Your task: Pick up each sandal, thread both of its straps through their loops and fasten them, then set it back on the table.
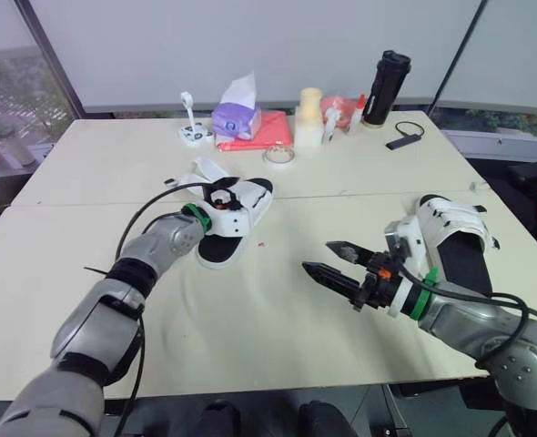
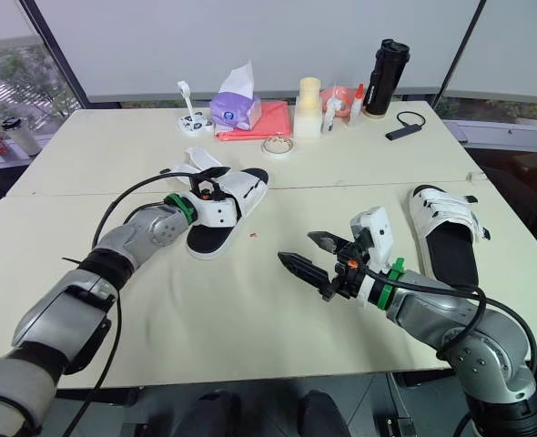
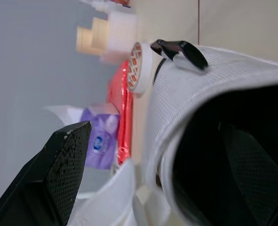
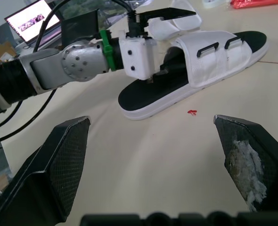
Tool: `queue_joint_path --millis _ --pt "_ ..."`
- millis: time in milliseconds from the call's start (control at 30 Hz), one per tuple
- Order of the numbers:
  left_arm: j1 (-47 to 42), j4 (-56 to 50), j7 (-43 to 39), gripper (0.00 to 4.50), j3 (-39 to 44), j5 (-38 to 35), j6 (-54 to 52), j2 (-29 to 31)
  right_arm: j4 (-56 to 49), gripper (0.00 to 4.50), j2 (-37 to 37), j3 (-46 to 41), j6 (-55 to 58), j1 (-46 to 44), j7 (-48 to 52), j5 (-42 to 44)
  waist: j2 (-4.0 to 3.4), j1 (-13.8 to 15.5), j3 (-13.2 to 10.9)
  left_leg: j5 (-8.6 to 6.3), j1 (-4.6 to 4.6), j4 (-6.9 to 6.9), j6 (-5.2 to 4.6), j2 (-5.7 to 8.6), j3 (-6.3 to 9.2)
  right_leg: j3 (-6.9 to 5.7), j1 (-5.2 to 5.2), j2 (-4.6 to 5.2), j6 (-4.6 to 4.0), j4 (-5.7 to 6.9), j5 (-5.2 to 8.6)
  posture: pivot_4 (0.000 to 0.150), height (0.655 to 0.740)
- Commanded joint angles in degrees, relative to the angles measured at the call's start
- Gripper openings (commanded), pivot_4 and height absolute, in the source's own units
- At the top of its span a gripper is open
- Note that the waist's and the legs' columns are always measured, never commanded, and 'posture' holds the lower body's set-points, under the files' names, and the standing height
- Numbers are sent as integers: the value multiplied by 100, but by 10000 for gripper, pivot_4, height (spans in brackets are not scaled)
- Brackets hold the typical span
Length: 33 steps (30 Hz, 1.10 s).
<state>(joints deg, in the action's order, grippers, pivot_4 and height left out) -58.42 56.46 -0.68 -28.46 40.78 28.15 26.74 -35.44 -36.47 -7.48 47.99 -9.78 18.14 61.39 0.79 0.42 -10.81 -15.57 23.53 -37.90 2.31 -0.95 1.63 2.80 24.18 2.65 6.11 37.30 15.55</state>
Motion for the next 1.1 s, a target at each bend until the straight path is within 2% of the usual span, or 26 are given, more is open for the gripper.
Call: queue_joint_path --millis 33,100,300,433,500,567,667,733,867,1100 --pt "-333 575 406 39645 -138 197 -61 -219 -50 45000 122 -28 -166 -68 25 -111 0 6 0 0 0 -1 0 0 0 0 0 0 0 2 0 1500 7400" --pt "-447 818 520 32345 -188 241 -61 -320 -34 45000 167 -19 -177 -83 29 -149 1 12 0 0 0 -5 0 1 0 0 0 0 1 5 0 1500 7400" --pt "-799 1447 736 511 -416 445 -406 -575 -33 45000 328 -62 -253 -92 -25 -307 2 26 3 0 -4 -14 0 3 2 -2 -10 0 4 9 -2 1500 7400" --pt "-930 1519 824 143 -564 548 -187 -415 -40 45000 330 -132 -230 -44 -20 -293 1 18 4 0 -16 -14 0 3 4 -2 -23 -1 5 11 -3 1500 7400" --pt "-1027 1441 1084 143 -852 851 381 -149 -31 45000 247 -394 -227 114 28 -159 3 11 3 0 -17 -14 0 3 5 -2 -22 -1 5 12 -3 1500 7400" --pt "-1154 1293 1597 143 -1239 1262 1218 144 11 45000 115 -672 -212 293 173 -30 6 -10 1 0 -14 -14 0 2 5 -1 -18 -2 5 11 -3 1500 7400" --pt "-1443 943 2885 143 -2033 2188 2417 525 147 45000 -142 -905 -168 555 512 -19 8 -17 0 -2 -12 -10 -3 1 2 2 -15 0 5 6 -3 1500 7400" --pt "-1643 753 3808 143 -2580 2856 2800 676 298 45000 -271 -981 -195 662 692 -146 9 23 0 -2 -10 -10 -3 2 2 2 -15 1 6 4 -3 1500 7400" --pt "-1838 535 5593 143 -3518 3927 3069 684 399 45000 -310 -1056 -224 699 849 -159 12 46 -1 -2 -7 -17 -3 5 -2 4 -18 5 16 2 -9 1500 7400" --pt "-1816 1032 6398 143 -3856 4112 3331 194 351 45000 -212 -1071 -214 867 810 -230 16 44 1 -2 -7 -20 -3 7 -4 3 -21 6 18 0 -9 1500 7400"
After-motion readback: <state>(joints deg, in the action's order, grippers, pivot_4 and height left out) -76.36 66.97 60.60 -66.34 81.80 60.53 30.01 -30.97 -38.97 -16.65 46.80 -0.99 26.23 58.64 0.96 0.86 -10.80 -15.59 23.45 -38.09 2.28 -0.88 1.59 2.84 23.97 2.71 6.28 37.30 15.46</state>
